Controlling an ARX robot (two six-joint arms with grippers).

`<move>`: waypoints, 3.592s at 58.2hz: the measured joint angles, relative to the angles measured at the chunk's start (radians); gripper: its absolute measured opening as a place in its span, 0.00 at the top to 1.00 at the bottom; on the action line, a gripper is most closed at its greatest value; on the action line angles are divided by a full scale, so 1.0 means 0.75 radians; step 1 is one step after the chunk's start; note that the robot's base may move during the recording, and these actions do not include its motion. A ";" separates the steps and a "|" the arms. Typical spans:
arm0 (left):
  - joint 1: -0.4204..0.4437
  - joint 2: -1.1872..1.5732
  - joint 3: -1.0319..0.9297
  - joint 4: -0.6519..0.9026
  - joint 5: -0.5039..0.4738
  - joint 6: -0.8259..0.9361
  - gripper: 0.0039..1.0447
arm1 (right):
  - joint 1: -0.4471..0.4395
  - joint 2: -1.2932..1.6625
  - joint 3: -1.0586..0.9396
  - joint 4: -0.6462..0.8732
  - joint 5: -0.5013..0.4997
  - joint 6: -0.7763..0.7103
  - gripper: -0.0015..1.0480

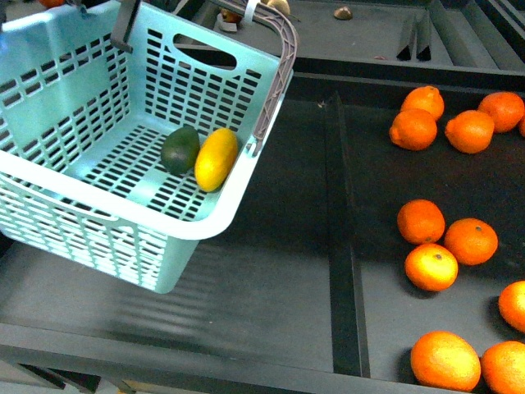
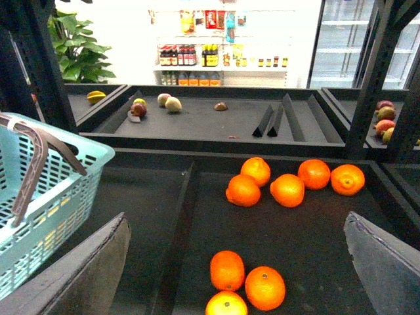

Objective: Pick mango and avocado into basket

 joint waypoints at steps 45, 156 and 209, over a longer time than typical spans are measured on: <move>0.186 0.409 0.166 0.247 0.408 -0.050 0.88 | 0.001 0.000 0.000 0.000 0.004 0.000 0.07; 0.432 -1.801 -2.070 1.107 0.593 1.883 0.97 | 0.001 0.000 0.000 0.000 0.004 0.000 0.07; 0.432 -2.524 -2.071 0.423 0.594 1.883 0.97 | 0.001 0.000 0.000 0.000 0.004 0.000 0.07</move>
